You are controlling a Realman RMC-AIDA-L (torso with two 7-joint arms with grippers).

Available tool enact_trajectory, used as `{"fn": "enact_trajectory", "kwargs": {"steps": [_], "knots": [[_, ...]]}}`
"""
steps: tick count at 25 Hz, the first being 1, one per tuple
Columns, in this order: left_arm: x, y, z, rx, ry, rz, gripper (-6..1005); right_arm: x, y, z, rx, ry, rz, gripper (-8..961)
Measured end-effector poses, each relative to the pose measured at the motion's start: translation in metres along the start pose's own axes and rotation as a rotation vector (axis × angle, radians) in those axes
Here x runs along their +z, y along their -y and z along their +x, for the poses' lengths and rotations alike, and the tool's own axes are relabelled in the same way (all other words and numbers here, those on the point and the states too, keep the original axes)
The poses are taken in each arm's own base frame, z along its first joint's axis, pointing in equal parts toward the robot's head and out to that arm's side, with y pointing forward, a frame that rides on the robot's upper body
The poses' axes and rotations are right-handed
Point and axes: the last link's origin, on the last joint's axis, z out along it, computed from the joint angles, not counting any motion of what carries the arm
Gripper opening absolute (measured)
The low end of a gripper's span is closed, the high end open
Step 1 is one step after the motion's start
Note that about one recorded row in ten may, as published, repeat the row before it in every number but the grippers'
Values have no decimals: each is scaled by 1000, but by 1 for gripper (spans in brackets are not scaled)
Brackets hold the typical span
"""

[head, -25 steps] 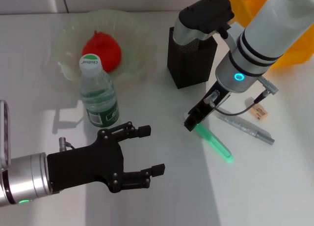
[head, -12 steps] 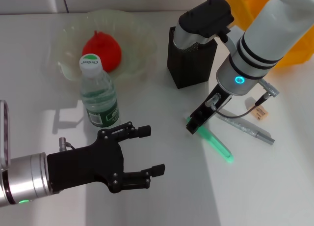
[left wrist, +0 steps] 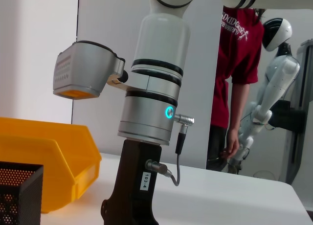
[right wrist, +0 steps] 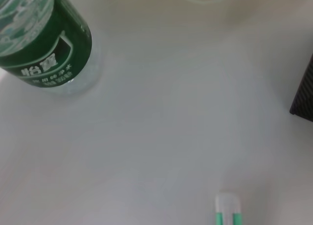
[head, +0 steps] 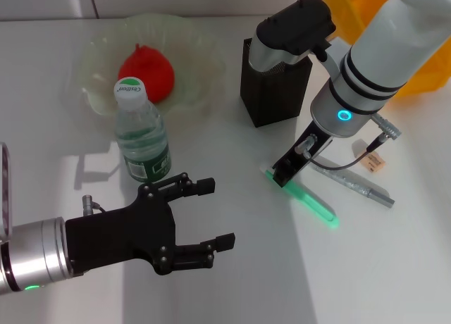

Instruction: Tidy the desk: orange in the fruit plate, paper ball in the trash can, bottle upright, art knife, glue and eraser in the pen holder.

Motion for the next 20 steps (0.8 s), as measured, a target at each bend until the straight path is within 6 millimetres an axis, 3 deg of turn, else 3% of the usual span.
{"fn": "enact_trajectory", "kwargs": {"steps": [14, 20], "knots": [[0, 0, 0, 2, 1, -2, 846, -4, 0, -2, 5, 13, -1, 123], [1, -1, 0, 1, 0, -4, 846, -3, -2, -2, 10, 12, -1, 208]]}}
